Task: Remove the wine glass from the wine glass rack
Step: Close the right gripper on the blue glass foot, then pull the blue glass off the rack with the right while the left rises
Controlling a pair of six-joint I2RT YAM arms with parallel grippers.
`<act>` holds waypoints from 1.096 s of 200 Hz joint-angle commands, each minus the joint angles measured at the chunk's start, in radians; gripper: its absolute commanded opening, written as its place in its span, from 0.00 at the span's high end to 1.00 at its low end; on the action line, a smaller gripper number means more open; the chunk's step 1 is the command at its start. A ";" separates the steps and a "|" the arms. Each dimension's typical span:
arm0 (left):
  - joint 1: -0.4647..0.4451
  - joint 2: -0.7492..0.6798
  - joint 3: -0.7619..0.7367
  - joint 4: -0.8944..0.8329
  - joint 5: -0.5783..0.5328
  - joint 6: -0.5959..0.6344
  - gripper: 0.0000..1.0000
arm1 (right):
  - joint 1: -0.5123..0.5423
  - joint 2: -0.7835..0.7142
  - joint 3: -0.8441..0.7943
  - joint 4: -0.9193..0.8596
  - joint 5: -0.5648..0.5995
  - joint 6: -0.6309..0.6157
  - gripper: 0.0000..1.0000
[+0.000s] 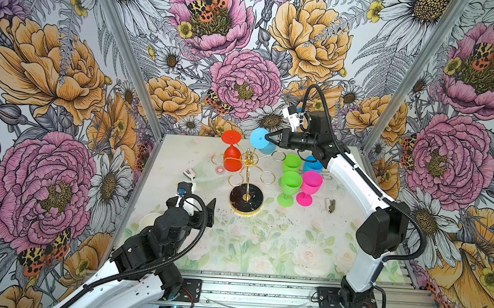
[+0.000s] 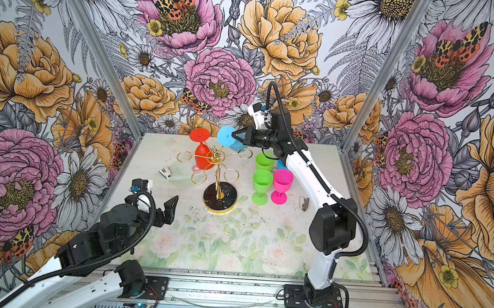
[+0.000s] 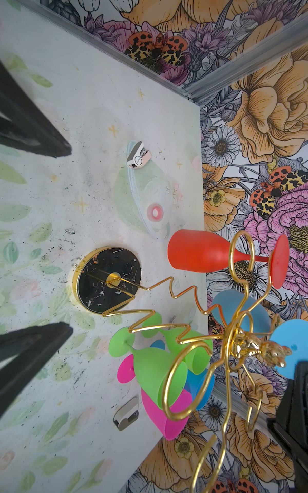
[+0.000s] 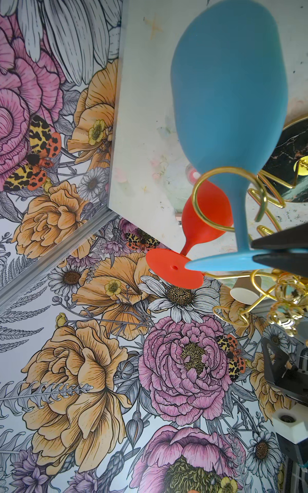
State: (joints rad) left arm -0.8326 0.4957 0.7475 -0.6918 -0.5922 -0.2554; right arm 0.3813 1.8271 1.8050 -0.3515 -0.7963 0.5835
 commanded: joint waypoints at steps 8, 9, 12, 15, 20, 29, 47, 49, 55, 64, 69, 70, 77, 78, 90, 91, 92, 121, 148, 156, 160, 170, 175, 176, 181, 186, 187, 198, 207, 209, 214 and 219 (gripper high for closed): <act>0.012 0.007 -0.006 0.021 0.029 0.007 0.02 | 0.011 -0.051 -0.019 0.012 -0.026 -0.022 1.00; 0.012 0.007 -0.005 0.021 0.029 0.007 0.02 | 0.012 -0.050 -0.020 0.012 -0.027 -0.022 1.00; 0.012 0.007 -0.006 0.023 0.029 0.007 0.02 | 0.012 -0.050 -0.022 0.012 -0.028 -0.021 1.00; 0.012 0.007 -0.007 0.022 0.029 0.007 0.02 | 0.011 -0.052 -0.024 0.012 -0.030 -0.023 1.00; 0.012 0.007 -0.007 0.023 0.028 0.008 0.02 | 0.012 -0.052 -0.025 0.012 -0.030 -0.023 1.00; 0.012 0.007 -0.006 0.022 0.029 0.008 0.02 | 0.013 -0.054 -0.029 0.012 -0.031 -0.024 1.00; 0.013 0.007 -0.007 0.022 0.029 0.008 0.02 | 0.014 -0.064 -0.040 0.012 -0.032 -0.026 1.00; 0.012 0.007 -0.007 0.022 0.029 0.008 0.02 | 0.015 -0.066 -0.040 0.012 -0.032 -0.027 1.00; 0.013 0.007 -0.006 0.022 0.029 0.007 0.02 | 0.014 -0.073 -0.046 0.012 -0.031 -0.027 1.00; 0.014 0.006 -0.007 0.021 0.029 0.008 0.02 | 0.014 -0.082 -0.056 0.012 -0.029 -0.031 1.00; 0.014 0.006 -0.006 0.022 0.028 0.008 0.02 | 0.014 -0.088 -0.060 0.012 -0.026 -0.031 1.00; 0.015 0.006 -0.006 0.022 0.029 0.007 0.02 | 0.014 -0.090 -0.062 0.012 -0.025 -0.032 1.00; 0.013 0.006 -0.007 0.022 0.029 0.007 0.02 | 0.014 -0.098 -0.071 0.012 -0.020 -0.037 1.00; 0.014 0.006 -0.006 0.022 0.029 0.008 0.02 | 0.014 -0.099 -0.072 0.011 -0.019 -0.038 1.00; 0.013 0.007 -0.005 0.023 0.031 0.007 0.02 | 0.012 -0.114 -0.084 0.011 -0.007 -0.043 1.00; 0.013 0.007 -0.005 0.023 0.030 0.007 0.02 | 0.011 -0.114 -0.084 0.011 -0.006 -0.043 1.00; 0.013 0.007 -0.005 0.023 0.030 0.008 0.02 | 0.011 -0.116 -0.085 0.012 -0.003 -0.044 1.00; 0.014 0.006 -0.005 0.023 0.033 0.008 0.02 | -0.001 -0.138 -0.093 0.012 0.018 -0.045 1.00; 0.014 0.004 -0.005 0.022 0.034 0.007 0.02 | -0.015 -0.150 -0.096 0.012 0.032 -0.043 1.00; 0.015 0.003 -0.005 0.023 0.035 0.008 0.02 | -0.018 -0.153 -0.100 0.012 0.036 -0.042 1.00; 0.016 0.004 -0.005 0.023 0.036 0.008 0.02 | -0.022 -0.155 -0.102 0.012 0.037 -0.042 1.00; 0.016 0.004 -0.006 0.023 0.038 0.008 0.02 | -0.026 -0.160 -0.109 0.012 0.043 -0.042 1.00; 0.015 0.004 -0.005 0.023 0.038 0.008 0.02 | -0.028 -0.163 -0.112 0.012 0.047 -0.043 1.00; 0.015 0.004 -0.005 0.023 0.038 0.008 0.02 | -0.029 -0.164 -0.113 0.013 0.048 -0.042 1.00; 0.015 0.004 -0.005 0.023 0.039 0.007 0.02 | -0.032 -0.166 -0.116 0.013 0.050 -0.042 1.00; 0.014 0.005 -0.005 0.023 0.041 0.006 0.02 | -0.035 -0.169 -0.119 0.012 0.054 -0.043 1.00; 0.015 0.004 -0.005 0.024 0.041 0.007 0.02 | -0.035 -0.168 -0.119 0.012 0.054 -0.043 1.00; 0.015 0.006 -0.005 0.023 0.043 0.006 0.02 | -0.040 -0.172 -0.126 0.012 0.055 -0.043 1.00; 0.015 0.005 -0.005 0.024 0.044 0.008 0.02 | -0.045 -0.176 -0.131 0.013 0.061 -0.044 1.00; 0.015 0.007 -0.005 0.024 0.045 0.006 0.02 | -0.046 -0.179 -0.131 0.013 0.061 -0.044 1.00; 0.015 0.007 -0.005 0.025 0.046 0.008 0.02 | -0.048 -0.180 -0.133 0.012 0.062 -0.045 1.00; 0.015 0.007 -0.006 0.025 0.049 0.008 0.02 | -0.050 -0.182 -0.136 0.012 0.064 -0.046 1.00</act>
State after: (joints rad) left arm -0.8261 0.5003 0.7471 -0.6914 -0.5743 -0.2554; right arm 0.3424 1.6970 1.6741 -0.3656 -0.7528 0.5591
